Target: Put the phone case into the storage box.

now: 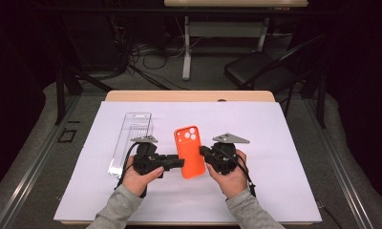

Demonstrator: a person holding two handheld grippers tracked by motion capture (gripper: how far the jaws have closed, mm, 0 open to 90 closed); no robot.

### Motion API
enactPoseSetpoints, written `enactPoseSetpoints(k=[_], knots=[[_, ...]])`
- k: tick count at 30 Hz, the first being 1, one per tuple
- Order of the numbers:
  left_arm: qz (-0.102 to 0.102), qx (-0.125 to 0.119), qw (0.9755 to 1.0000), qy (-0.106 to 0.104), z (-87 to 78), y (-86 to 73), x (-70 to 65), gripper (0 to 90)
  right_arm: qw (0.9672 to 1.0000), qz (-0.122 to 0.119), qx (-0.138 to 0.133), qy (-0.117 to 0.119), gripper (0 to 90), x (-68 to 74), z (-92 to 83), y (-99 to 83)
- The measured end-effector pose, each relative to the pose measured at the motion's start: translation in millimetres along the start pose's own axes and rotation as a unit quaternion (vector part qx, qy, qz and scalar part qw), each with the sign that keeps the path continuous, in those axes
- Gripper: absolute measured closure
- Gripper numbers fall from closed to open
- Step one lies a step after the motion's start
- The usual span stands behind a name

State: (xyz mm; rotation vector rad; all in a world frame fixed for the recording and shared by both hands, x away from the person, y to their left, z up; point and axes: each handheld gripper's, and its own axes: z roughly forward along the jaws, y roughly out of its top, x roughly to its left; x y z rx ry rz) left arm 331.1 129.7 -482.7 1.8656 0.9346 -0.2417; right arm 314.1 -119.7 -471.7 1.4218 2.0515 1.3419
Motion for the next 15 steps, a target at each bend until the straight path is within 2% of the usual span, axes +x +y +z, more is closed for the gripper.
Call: enactPoseSetpoints(k=[6,15], knots=[[-0.016,0.004,0.9998,-0.011,-0.3,0.3,2.1,63.5,1.0000,-0.003,0.003,0.002,87.7,2.3,0.4,-0.7],[-0.018,0.006,0.9997,-0.014,1.0,-0.8,2.1,69.4,0.9999,-0.008,0.009,0.009,87.7,7.4,2.8,-3.2]])
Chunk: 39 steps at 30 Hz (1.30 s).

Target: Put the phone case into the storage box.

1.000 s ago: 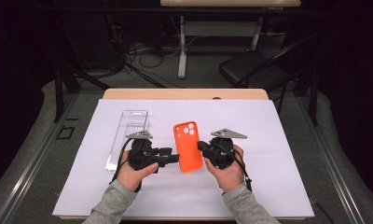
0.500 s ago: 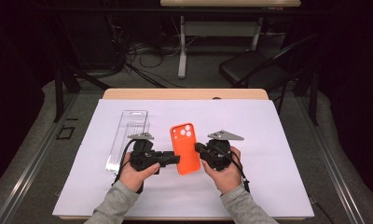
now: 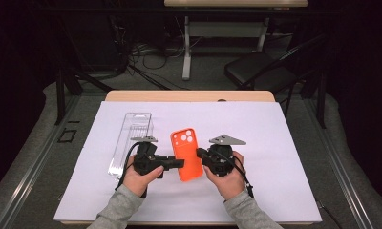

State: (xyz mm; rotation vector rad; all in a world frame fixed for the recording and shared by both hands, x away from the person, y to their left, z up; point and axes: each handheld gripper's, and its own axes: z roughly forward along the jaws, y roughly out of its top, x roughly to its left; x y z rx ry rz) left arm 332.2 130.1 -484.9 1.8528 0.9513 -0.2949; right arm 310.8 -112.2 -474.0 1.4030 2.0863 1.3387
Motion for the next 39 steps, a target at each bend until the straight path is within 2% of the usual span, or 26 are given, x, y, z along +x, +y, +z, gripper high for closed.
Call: enactPoseSetpoints(k=[10,29,39], knots=[[-0.006,-0.002,1.0000,-0.005,0.2,-1.0,1.2,75.5,1.0000,0.000,0.002,0.007,87.7,3.0,0.8,-1.5],[-0.022,-0.005,0.9997,-0.010,0.4,-2.1,5.3,79.2,1.0000,0.001,0.005,0.009,87.6,3.6,1.7,-2.6],[-0.037,-0.006,0.9990,-0.025,0.3,-2.8,8.1,79.7,0.9999,0.001,0.005,0.010,87.7,3.2,2.4,-2.9]])
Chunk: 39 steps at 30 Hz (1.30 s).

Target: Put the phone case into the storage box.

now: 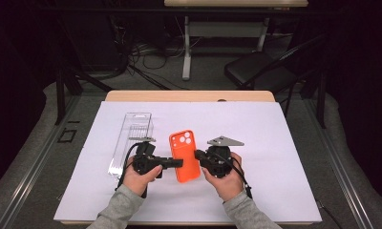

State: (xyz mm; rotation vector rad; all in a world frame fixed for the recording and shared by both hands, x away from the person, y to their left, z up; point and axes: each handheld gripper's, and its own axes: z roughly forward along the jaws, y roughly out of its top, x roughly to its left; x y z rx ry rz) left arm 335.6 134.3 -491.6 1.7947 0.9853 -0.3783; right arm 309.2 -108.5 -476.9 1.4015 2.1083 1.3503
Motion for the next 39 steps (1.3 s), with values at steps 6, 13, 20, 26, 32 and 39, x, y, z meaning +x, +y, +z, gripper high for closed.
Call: enactPoseSetpoints(k=[6,13,20,26,32,39], knots=[[-0.009,-0.001,0.9999,-0.007,-0.2,-0.1,1.0,79.8,1.0000,0.001,0.000,0.002,87.6,-0.5,-0.1,0.0],[-0.023,0.000,0.9995,-0.020,-1.0,-0.2,4.0,79.9,1.0000,0.003,0.001,0.006,87.2,-1.0,-0.3,0.2],[-0.024,-0.002,0.9995,-0.022,-1.7,-0.5,5.5,79.9,0.9999,0.005,0.003,0.011,86.7,-1.2,0.0,0.3],[-0.024,-0.005,0.9994,-0.023,-2.3,-0.4,5.3,80.0,0.9999,0.005,0.004,0.015,85.0,-1.6,0.0,0.6],[-0.023,-0.007,0.9994,-0.024,-3.6,-0.1,6.2,80.0,0.9997,0.003,0.004,0.022,80.7,-1.9,0.2,0.8],[-0.021,-0.012,0.9995,-0.020,-8.4,0.5,9.6,80.0,0.9995,0.006,-0.004,0.031,73.0,-3.7,-2.5,2.9]])
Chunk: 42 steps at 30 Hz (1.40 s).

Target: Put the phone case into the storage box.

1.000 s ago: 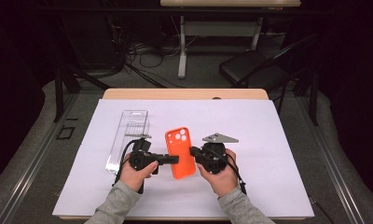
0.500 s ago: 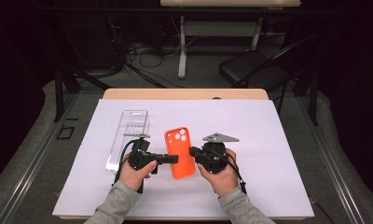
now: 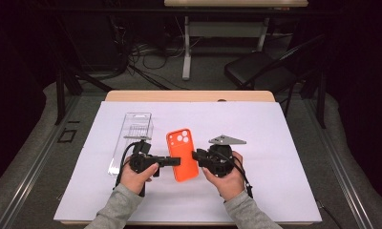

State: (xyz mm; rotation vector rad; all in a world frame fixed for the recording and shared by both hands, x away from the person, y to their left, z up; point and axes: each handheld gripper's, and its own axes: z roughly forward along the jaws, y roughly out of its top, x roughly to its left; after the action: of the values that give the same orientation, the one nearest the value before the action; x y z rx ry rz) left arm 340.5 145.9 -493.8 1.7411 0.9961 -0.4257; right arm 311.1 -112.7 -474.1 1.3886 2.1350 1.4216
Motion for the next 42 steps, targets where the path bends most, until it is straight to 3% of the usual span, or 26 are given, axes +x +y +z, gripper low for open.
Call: enactPoseSetpoints(k=[9,14,19,22,29,36,42], knots=[[0.009,-0.006,0.9999,0.013,-6.6,1.3,1.9,80.1,0.9997,-0.014,0.014,0.011,59.2,-2.6,-1.6,5.1],[0.013,-0.008,0.9997,0.018,-10.5,2.4,2.8,80.1,0.9992,-0.034,0.019,0.005,50.3,-2.2,-0.2,6.1],[0.019,-0.013,0.9995,0.023,-15.3,3.4,4.5,80.1,0.9988,-0.043,0.014,0.018,50.3,-3.4,-2.1,7.8],[0.022,-0.015,0.9994,0.024,-17.9,4.2,5.1,80.1,0.9985,-0.030,0.023,0.040,50.7,-5.0,-2.2,8.2],[0.030,-0.017,0.9990,0.029,-22.9,5.4,6.5,80.1,0.9974,-0.064,0.017,0.029,56.4,-5.0,-3.3,8.4],[0.038,-0.020,0.9986,0.030,-26.5,6.4,7.3,80.1,0.9974,-0.060,0.017,0.037,59.7,-9.6,-5.8,10.0],[0.047,-0.020,0.9982,0.032,-29.4,6.8,7.5,80.1,0.9966,-0.075,0.000,0.034,52.3,-11.1,-8.8,10.8]])
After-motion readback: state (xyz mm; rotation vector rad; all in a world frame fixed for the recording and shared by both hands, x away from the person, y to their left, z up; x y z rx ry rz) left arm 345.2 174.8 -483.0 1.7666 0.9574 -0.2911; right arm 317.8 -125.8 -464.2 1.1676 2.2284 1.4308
